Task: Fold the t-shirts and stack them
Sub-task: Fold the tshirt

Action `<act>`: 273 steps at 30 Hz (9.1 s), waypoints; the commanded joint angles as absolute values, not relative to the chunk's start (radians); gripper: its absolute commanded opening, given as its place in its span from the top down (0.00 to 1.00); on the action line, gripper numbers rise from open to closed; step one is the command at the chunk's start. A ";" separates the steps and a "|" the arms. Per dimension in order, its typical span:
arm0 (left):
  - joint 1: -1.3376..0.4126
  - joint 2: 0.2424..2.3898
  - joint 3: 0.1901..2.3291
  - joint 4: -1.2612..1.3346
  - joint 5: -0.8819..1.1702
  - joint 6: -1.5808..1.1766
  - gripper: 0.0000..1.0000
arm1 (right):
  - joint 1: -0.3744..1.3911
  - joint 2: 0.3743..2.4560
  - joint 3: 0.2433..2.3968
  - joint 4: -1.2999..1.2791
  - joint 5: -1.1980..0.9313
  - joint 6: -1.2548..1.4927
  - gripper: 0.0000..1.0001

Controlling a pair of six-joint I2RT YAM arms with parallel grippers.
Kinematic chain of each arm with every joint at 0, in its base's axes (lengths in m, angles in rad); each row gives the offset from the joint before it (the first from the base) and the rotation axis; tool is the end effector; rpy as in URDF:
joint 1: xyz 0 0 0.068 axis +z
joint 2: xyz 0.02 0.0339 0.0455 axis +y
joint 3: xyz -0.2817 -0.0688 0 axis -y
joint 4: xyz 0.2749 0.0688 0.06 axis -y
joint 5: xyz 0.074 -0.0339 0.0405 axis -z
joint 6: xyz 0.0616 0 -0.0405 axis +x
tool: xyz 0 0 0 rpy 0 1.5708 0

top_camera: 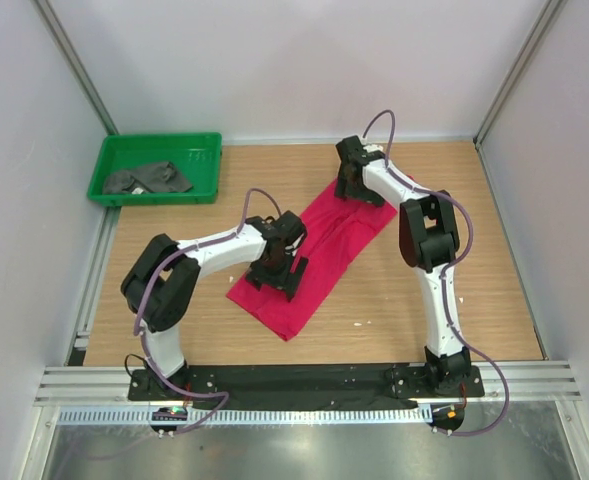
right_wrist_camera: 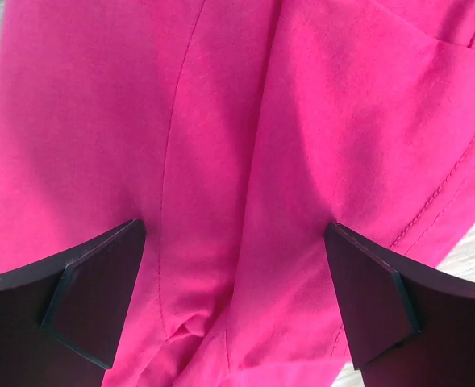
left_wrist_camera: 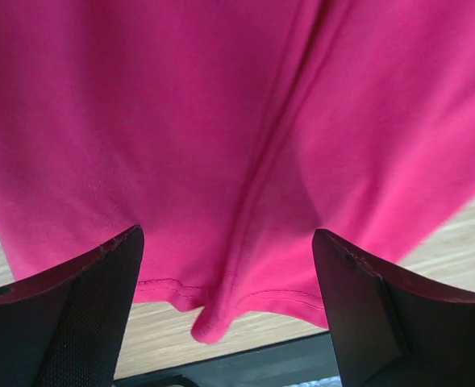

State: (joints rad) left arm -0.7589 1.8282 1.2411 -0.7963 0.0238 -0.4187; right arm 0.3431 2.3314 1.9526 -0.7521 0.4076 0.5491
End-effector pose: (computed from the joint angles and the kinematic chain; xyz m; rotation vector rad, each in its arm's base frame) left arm 0.2740 -0.2619 0.1504 0.5100 2.9495 -0.1858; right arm 0.5237 0.1612 0.1535 0.3816 2.5394 -0.2308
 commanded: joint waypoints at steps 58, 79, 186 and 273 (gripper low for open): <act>-0.545 1.410 0.707 -0.463 0.505 -0.830 0.43 | 0.440 0.850 0.453 -0.675 -0.468 0.889 0.44; -0.592 1.514 0.583 -0.377 0.500 -0.850 0.41 | 0.525 0.828 0.196 -0.371 -0.492 1.123 0.53; -0.494 2.026 1.729 -0.631 0.337 -0.612 0.69 | 0.170 1.717 1.270 -0.601 -0.255 0.488 0.52; -0.460 1.673 0.736 0.374 0.371 -1.420 0.43 | 0.083 1.120 0.267 0.282 -0.361 1.115 0.29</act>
State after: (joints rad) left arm -0.4633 1.6642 0.7406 0.0910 0.4072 -1.2251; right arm 0.0772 1.1244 0.2924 0.0422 -0.4236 0.9874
